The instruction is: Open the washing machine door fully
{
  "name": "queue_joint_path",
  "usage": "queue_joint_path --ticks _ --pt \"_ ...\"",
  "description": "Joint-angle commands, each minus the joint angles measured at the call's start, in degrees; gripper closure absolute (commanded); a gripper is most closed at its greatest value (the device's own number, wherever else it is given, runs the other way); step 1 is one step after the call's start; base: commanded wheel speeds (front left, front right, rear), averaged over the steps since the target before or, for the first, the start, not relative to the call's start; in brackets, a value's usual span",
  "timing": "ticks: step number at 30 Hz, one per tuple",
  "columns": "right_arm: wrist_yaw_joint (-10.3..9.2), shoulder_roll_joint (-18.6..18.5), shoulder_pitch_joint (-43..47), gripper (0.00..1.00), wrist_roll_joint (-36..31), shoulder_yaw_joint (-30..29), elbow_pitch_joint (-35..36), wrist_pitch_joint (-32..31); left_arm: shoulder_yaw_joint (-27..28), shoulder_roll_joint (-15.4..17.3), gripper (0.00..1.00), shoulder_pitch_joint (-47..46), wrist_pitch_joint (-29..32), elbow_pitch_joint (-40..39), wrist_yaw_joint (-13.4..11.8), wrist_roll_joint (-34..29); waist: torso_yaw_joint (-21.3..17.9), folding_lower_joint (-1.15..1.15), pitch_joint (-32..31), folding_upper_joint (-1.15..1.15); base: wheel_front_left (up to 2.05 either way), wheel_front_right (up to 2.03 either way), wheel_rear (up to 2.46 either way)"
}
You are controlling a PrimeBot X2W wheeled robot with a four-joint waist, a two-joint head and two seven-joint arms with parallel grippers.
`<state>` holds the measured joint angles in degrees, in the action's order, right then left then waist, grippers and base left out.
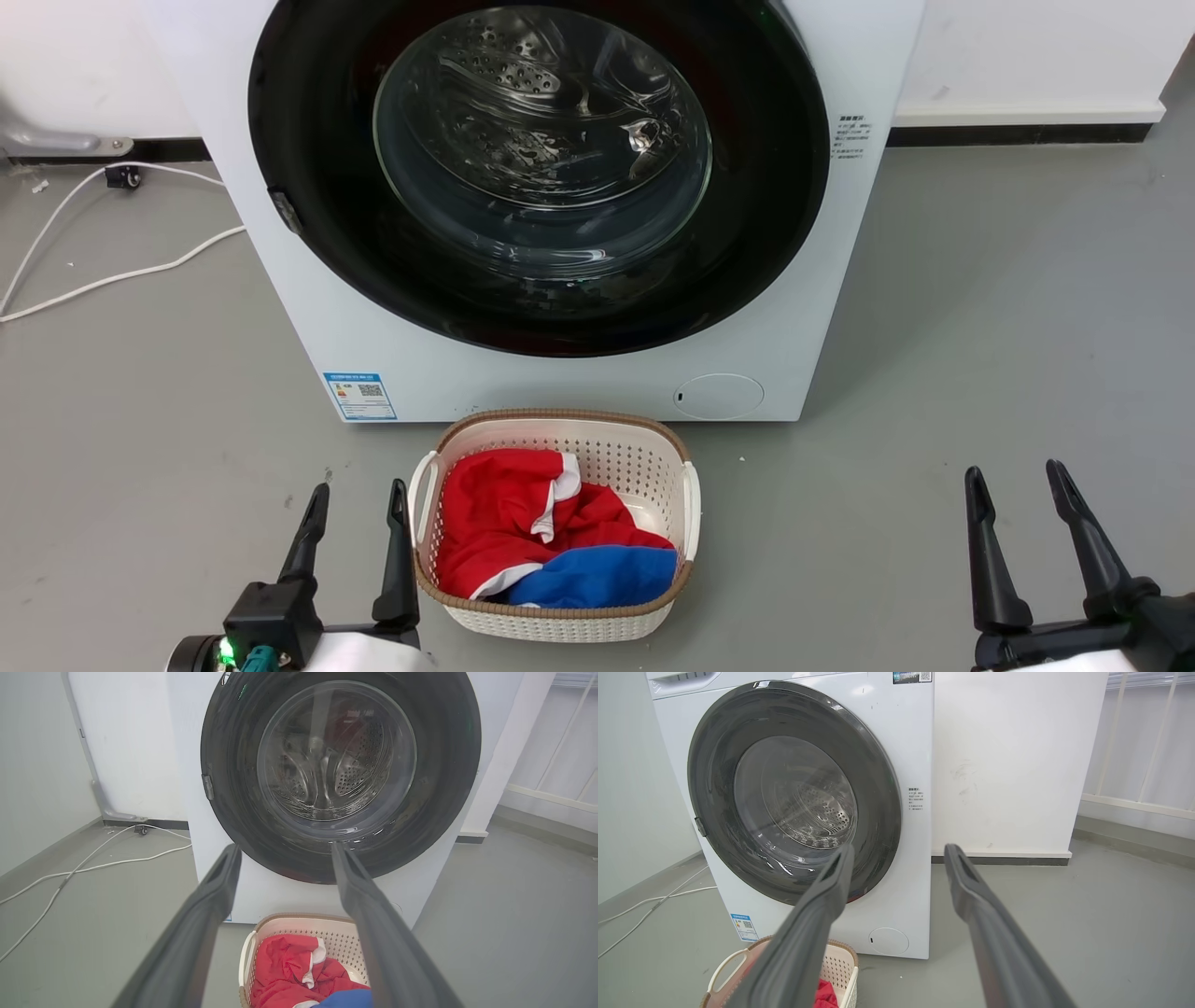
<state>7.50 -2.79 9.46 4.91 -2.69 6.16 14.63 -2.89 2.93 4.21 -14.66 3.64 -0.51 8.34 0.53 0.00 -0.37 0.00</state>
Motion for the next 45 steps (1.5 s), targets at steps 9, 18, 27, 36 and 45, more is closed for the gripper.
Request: queue_joint_path --ticks 9,18,27,36,45 --pt "-0.01 -0.2 1.0 0.00 1.4 0.2 -1.1 0.6 -0.3 0.0 0.00 0.8 -0.6 0.6 -0.8 -0.2 0.1 0.00 -0.4 0.00 0.00 0.00 0.00" --pt "-0.01 -0.2 1.1 0.00 2.9 0.2 -2.4 0.6 -0.1 0.0 0.00 0.9 -0.6 1.4 -1.0 0.8 0.1 0.00 -0.5 0.00 0.00 0.00 0.00" --pt "-0.01 -0.2 1.0 1.00 2.5 0.2 -2.9 0.6 0.1 0.0 0.00 0.9 -0.6 1.8 -1.3 0.9 0.1 0.00 -0.7 0.00 0.00 0.00 0.00" --pt "-0.01 -0.1 0.0 1.00 16.3 1.6 -3.0 0.6 0.1 -0.1 0.00 1.0 -0.6 1.9 -1.4 0.9 0.0 0.00 -0.7 0.00 0.00 0.00 0.00" --pt "-0.01 -0.2 0.5 1.00 53.9 5.3 -4.6 0.6 0.1 0.0 0.00 1.0 -0.6 2.0 -1.5 0.9 0.1 0.00 -0.9 0.00 0.00 0.00 0.00"
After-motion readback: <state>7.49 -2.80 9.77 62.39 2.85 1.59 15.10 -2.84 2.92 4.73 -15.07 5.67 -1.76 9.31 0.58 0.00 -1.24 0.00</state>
